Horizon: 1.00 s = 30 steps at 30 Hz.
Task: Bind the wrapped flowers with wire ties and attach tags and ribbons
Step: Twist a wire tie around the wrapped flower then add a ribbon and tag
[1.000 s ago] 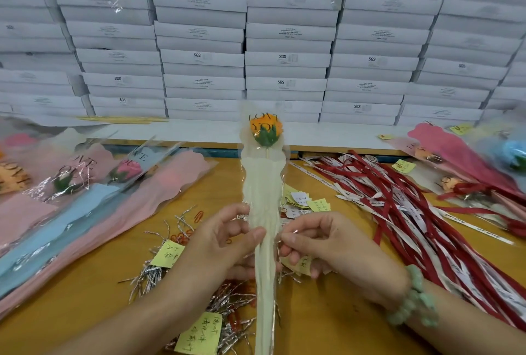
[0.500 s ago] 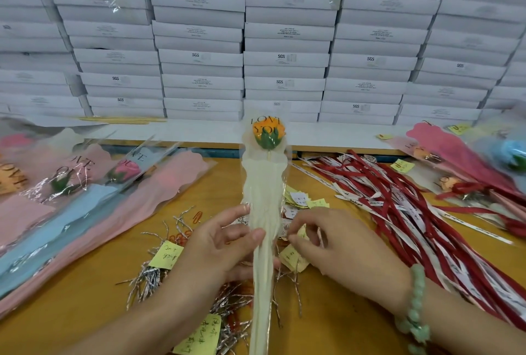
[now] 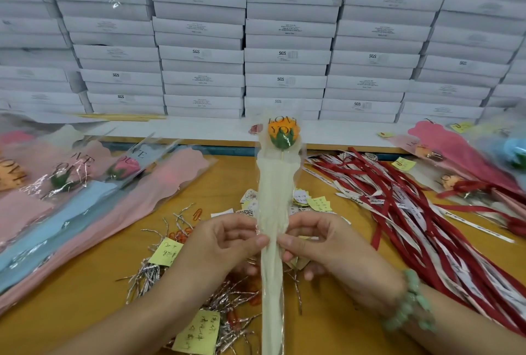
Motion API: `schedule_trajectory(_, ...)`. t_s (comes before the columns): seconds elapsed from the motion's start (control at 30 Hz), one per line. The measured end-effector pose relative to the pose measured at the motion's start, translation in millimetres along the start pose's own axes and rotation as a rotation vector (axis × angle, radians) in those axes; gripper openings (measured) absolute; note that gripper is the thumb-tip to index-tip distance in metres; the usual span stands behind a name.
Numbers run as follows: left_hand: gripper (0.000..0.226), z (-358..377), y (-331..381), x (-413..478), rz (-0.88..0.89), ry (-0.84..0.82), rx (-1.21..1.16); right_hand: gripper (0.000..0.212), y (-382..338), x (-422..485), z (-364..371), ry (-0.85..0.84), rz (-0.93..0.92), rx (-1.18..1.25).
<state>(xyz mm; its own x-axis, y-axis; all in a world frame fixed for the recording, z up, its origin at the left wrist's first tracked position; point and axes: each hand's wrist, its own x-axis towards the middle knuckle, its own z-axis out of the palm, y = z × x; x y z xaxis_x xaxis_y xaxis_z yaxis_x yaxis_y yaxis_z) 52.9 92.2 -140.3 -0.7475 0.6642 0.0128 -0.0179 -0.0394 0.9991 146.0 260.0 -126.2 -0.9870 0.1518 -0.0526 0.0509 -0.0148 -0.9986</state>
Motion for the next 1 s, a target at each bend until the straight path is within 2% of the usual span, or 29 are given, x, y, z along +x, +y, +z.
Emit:
schedule_trajectory(0.13,0.016,-4,-1,2,-0.057,-0.035,0.022,0.02,3,1,-1,0.026,0.001,0.012)
schedule_trajectory(0.3,0.013,-4,2,4,-0.025,-0.037,0.099,0.015,6,4,-2,0.019,0.027,0.063)
schedule_trajectory(0.5,0.009,-2,-5,7,-0.013,-0.051,0.084,0.024,10,6,-4,0.017,0.056,0.089)
schedule_trajectory(0.83,0.011,-1,-4,6,-0.054,-0.094,0.071,0.022,12,7,-4,0.022,0.039,0.073)
schedule_trajectory(1.0,0.014,0,1,7,-0.141,-0.139,0.0,0.022,11,7,-2,0.049,0.018,0.046)
